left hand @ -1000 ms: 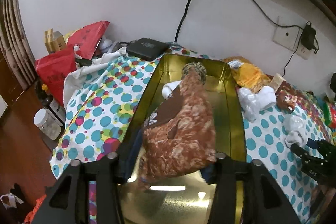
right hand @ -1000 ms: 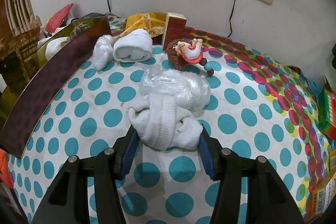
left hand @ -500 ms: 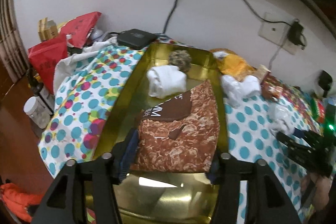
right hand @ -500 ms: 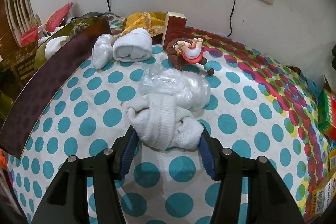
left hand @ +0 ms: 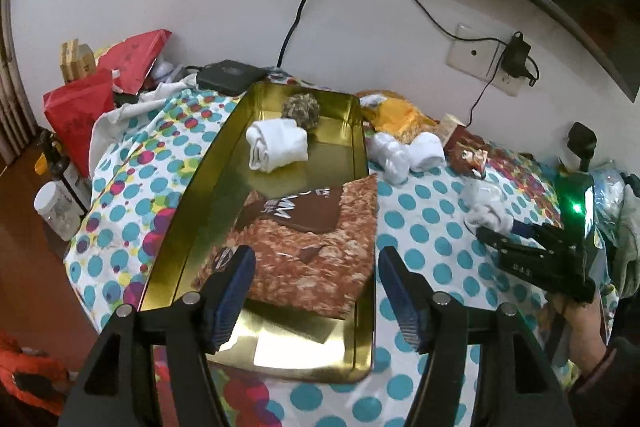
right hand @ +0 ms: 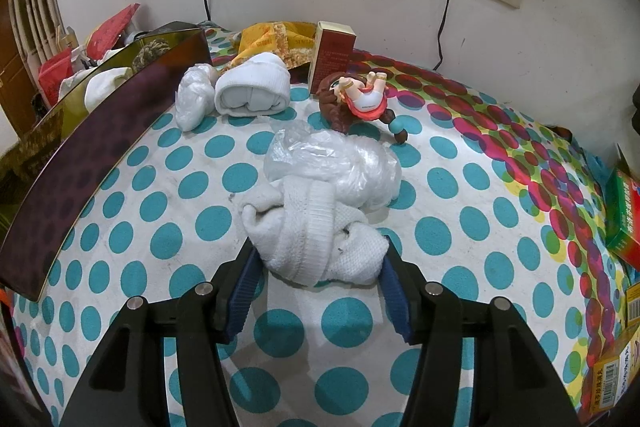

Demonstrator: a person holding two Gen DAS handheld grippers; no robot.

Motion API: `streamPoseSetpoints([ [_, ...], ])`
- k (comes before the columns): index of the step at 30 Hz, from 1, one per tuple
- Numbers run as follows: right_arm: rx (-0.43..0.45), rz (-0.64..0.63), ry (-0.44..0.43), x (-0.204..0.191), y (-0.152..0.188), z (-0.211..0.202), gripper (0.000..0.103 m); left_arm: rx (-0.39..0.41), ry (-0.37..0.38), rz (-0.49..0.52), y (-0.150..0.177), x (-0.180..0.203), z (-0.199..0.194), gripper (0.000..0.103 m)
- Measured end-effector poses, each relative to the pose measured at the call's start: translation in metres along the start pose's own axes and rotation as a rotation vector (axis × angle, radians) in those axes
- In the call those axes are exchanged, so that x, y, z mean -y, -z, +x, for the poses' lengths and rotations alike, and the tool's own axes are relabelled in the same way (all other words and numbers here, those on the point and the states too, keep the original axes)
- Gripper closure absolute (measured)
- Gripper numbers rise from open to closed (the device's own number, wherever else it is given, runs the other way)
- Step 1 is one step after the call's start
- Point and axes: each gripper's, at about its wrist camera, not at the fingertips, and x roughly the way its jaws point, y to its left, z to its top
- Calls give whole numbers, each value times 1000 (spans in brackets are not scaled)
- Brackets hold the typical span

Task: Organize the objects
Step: 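Lower the brown snack bag into the gold tray and open the left gripper, then lift the left gripper away from the tray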

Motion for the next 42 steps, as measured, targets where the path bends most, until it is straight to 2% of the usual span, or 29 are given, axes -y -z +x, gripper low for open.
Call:
streamPoseSetpoints([
  [4, 0, 0, 0, 0, 0, 0, 49, 11, 14, 24, 9, 9, -11, 37],
  [6, 0, 2, -2, 1, 0, 0, 49, 17, -10, 48, 13, 13, -13, 37],
  [11, 0, 2, -1, 0, 0, 0, 49, 24, -153, 84, 13, 9, -10, 37],
  [20, 0, 1, -1, 0, 0, 0, 49, -38, -206, 67, 10, -6, 25, 37],
  [29, 1, -4, 3, -1, 1, 1, 49, -29, -224, 46, -16, -16, 63, 37],
  [33, 6, -2, -1, -2, 1, 0, 51, -55, -236, 16, -24, -27, 78, 37],
  [42, 39, -18, 5, -5, 0, -7, 54, 16, -197, -52, -21, -34, 49, 37],
])
